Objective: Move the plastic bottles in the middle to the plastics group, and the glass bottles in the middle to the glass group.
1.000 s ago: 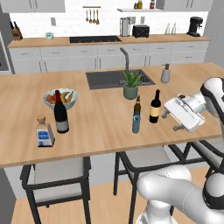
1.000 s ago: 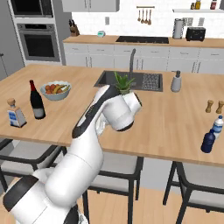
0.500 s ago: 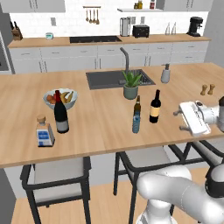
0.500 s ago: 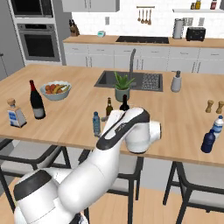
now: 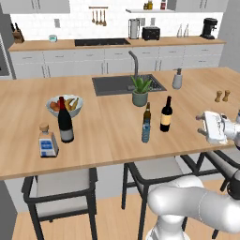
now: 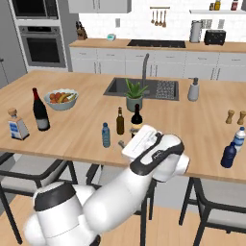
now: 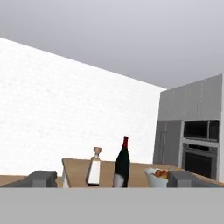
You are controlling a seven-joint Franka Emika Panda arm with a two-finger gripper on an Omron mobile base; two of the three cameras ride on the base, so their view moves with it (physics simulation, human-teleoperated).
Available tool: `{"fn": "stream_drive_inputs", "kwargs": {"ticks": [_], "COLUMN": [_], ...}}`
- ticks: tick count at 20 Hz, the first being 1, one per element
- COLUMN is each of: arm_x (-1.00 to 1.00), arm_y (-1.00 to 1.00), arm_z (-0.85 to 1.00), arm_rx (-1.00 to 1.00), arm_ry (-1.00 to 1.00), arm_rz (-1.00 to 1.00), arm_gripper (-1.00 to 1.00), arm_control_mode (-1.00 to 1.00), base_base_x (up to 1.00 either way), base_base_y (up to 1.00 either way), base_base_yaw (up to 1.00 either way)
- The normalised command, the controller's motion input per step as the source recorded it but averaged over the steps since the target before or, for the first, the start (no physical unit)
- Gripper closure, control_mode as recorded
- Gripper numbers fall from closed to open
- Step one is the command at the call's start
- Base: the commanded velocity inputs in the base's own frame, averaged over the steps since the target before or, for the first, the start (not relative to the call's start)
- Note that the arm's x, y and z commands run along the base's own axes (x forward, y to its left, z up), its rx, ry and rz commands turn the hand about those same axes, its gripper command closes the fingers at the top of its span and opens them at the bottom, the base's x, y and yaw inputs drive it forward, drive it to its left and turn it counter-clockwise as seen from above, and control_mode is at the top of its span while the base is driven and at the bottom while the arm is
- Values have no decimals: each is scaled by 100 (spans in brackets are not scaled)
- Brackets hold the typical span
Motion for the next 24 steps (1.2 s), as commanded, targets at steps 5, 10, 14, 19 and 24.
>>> {"fn": "stream_drive_inputs", "kwargs": {"ticks": [5,10,14,19,24], "arm_x": [75,66,61,62,60], "arm_y": [-26,-36,-7,0,-17], "arm_z": [-7,-15,-39,-43,-22], "arm_rx": [10,0,-4,-9,-2], "arm_ry": [0,3,1,2,4], "arm_rz": [0,0,-3,-9,-6], "arm_gripper": [-100,-100,-100,-100,-100], "arm_control_mode": [-100,-100,-100,-100,-100], "base_base_x": [0,0,0,0,0], "base_base_y": [0,0,0,0,0], "base_base_yaw": [0,0,0,0,0]}}
